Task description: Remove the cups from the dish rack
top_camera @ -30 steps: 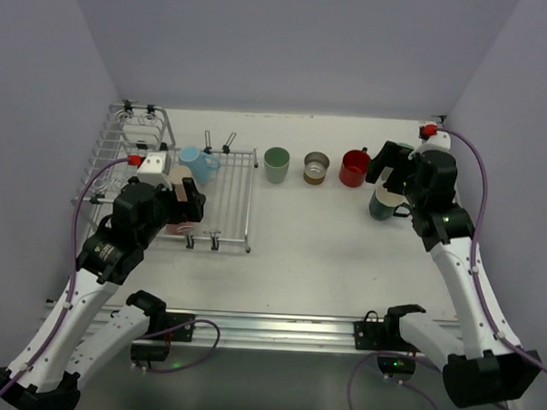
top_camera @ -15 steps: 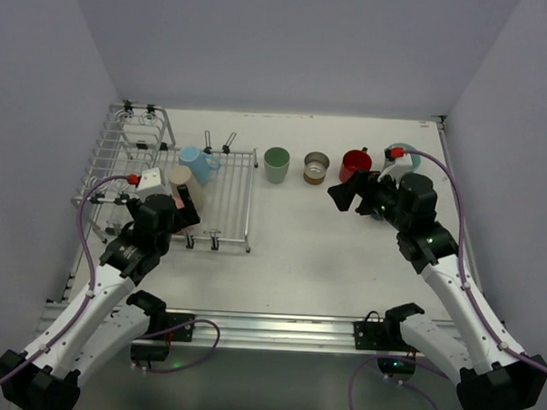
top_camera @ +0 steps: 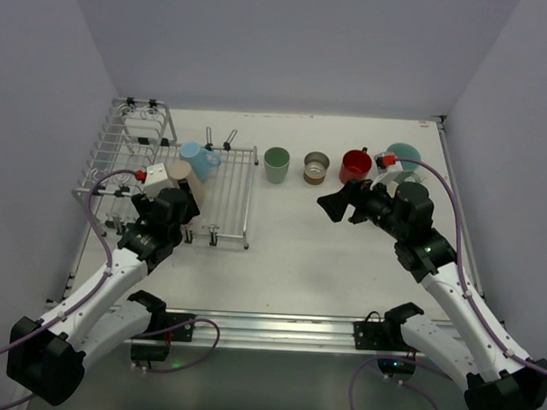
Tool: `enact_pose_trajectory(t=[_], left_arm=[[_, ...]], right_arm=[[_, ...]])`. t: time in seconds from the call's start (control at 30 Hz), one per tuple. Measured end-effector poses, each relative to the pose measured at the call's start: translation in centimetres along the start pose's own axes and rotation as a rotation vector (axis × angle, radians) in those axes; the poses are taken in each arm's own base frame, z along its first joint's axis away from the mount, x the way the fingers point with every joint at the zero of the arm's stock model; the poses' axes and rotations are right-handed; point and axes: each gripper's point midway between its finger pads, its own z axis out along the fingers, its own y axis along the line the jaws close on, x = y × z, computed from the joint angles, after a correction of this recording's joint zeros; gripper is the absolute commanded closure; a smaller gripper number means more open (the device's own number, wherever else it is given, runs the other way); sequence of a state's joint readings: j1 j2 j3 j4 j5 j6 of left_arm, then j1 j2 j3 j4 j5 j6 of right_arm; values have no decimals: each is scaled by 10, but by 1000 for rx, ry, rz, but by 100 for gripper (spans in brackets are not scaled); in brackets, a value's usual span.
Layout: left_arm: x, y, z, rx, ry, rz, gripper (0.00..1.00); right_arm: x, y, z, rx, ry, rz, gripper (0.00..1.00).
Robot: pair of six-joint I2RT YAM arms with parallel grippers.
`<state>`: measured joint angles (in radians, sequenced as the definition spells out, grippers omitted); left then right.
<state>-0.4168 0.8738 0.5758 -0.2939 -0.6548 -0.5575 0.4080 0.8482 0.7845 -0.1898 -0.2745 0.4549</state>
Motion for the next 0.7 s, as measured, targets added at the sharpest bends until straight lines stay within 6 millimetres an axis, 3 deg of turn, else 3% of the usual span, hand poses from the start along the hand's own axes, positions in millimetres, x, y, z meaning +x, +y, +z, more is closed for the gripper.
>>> enact_pose_trajectory(t=[0.13, 0.27, 0.43, 0.57, 0.7], left_arm=[[-2, -8, 4, 23, -10, -15, 22], [14, -19, 12, 79, 13, -20, 33], [12, -20, 15, 85, -21, -38, 41], [11, -22, 14, 86, -31, -30, 61], [9, -31, 5, 134, -39, -21, 71]], right_arm=[[-4, 6, -6, -19, -22, -7, 14], [-4, 7, -8, -23, -25, -9, 14], [-4, 8, -8, -24, -23, -9, 15], [-3, 9, -8, -27, -21, -10, 15], [-2, 11, -7, -35, -17, -9, 15]])
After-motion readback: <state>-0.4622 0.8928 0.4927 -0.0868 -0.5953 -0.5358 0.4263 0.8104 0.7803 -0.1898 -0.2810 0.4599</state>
